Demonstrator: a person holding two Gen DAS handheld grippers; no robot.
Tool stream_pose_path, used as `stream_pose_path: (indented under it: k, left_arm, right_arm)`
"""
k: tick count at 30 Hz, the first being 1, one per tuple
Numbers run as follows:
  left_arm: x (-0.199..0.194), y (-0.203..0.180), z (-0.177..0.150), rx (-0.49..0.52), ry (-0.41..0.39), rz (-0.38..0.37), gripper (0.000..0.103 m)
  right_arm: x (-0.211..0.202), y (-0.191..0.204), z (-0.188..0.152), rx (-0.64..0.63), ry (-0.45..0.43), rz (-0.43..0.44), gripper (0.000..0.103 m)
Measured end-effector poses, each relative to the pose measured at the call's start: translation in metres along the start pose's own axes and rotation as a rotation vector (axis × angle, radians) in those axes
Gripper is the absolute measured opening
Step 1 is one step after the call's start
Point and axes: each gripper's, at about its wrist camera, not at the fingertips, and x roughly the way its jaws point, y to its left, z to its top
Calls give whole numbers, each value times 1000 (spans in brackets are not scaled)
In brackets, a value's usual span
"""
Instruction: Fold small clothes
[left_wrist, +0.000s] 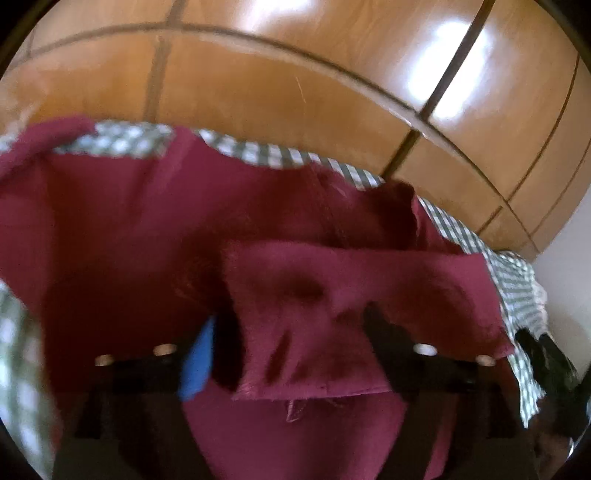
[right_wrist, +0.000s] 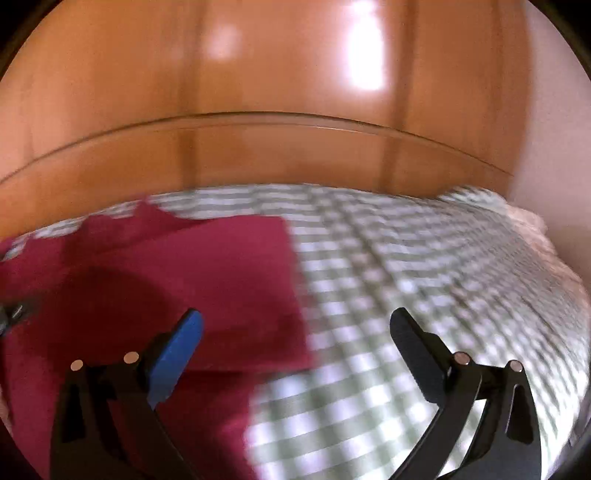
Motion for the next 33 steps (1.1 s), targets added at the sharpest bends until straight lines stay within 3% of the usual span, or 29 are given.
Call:
stream_pose_path:
  k: [3, 7, 12, 17, 21, 25, 27, 29, 31, 32, 33]
  left_arm:
    - [-19, 7, 11, -6, -39, 5, 81]
    - [-38, 37, 38, 0, -105, 131, 81]
    - [-42, 89, 72, 69, -159, 393, 81]
    - [-30, 146, 94, 132, -145, 630, 81]
    - [-13, 170, 102, 219, -53, 684, 81]
    - [-3, 176, 107, 296, -49, 724, 81]
    - [5, 182, 113, 308, -27, 743, 73]
    - [11, 188, 115, 300, 7, 737, 57]
    - [17, 195, 115, 271, 46, 716, 30]
    - [17, 198, 116, 256, 51, 713, 26]
    - [14, 201, 115, 235, 41, 705, 17]
  right_arm:
    - [11, 16, -11, -68, 36, 15, 101]
    - [24, 20, -16, -81, 89, 2, 101]
    - [29, 14, -15, -70, 104, 13, 101]
    - [37, 11, -15, -49, 143, 40, 101]
    - [39, 8, -16, -29, 151, 60, 101]
    - [40, 8, -18, -28, 155, 58, 101]
    - [41, 10, -18, -37, 158, 50, 101]
    - [42, 10, -18, -40, 159, 47, 101]
    - [42, 10, -19, -37, 159, 50, 101]
    - [43, 9, -19, -36, 159, 52, 101]
    - [43, 9, -18, -34, 161, 56, 101]
